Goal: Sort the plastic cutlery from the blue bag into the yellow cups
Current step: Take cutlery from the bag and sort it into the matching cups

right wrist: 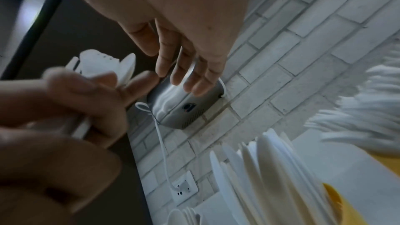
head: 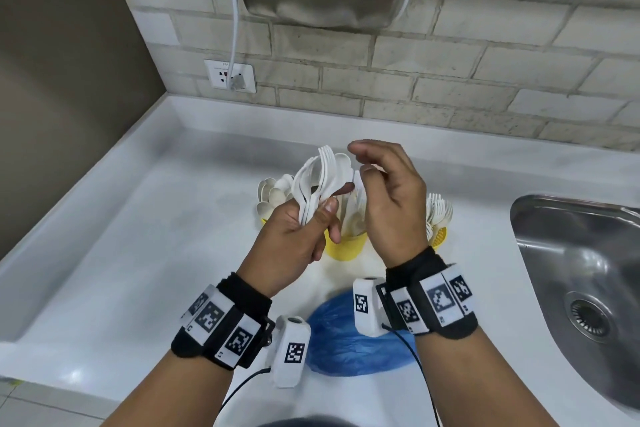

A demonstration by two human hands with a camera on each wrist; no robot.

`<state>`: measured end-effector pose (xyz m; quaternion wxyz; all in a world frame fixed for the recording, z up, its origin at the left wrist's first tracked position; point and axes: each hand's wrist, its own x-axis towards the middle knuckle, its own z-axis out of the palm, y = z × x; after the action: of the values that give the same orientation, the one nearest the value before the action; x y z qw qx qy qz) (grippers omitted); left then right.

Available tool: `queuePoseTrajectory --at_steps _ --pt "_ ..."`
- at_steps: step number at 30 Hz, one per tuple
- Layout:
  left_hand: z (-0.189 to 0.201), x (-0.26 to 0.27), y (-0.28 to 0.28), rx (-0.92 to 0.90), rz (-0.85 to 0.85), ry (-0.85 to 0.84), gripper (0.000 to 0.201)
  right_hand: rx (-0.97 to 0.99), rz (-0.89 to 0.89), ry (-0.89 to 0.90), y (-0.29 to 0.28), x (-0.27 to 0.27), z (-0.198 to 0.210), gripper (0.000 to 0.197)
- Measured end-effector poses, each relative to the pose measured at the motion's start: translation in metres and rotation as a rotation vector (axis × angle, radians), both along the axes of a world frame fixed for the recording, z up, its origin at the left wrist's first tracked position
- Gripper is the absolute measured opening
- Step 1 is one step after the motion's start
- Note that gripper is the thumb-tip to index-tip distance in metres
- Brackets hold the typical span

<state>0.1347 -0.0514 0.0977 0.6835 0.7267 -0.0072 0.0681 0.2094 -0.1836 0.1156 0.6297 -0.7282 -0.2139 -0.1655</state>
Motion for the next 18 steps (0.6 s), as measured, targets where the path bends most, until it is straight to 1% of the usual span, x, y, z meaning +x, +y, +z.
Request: queuePoseTrajectory --at_steps 2,4,5,7,10,12,15,18 --pt "0.000 0.001 -0.002 0.012 0.011 -0.001 0.033 0.030 0.003 -0.033 -0.002 -0.005 0.007 0.030" --pt "-0.004 0.002 -0.002 0.052 0.049 -0.002 0.037 0.015 -0.006 -0.069 -0.004 -0.011 0.011 0.023" --pt "-0.008 0.004 -0.002 0.074 0.076 -0.003 0.033 -0.010 -0.008 -0.085 -0.004 -0.013 0.013 0.020" --pt "-0.013 0.006 0.000 0.076 0.107 0.001 0.020 -0.081 -0.007 -0.105 -0.005 -0.018 0.013 0.020" --pt "-0.015 0.007 0.001 0.103 0.132 0.003 0.024 -0.212 -0.036 -0.098 -0.002 -0.021 0.010 0.023" --pt "-0.012 0.005 0.000 0.140 0.154 -0.008 0.024 -0.276 -0.082 -0.079 0.002 -0.019 0.008 0.019" --pt "-0.010 0.004 -0.003 0.174 0.174 -0.016 0.023 -0.288 -0.121 -0.072 0.005 -0.016 0.008 0.010" --pt "-0.008 0.003 -0.002 0.172 0.148 -0.030 0.025 -0.247 -0.141 -0.065 0.007 -0.012 0.007 0.012"
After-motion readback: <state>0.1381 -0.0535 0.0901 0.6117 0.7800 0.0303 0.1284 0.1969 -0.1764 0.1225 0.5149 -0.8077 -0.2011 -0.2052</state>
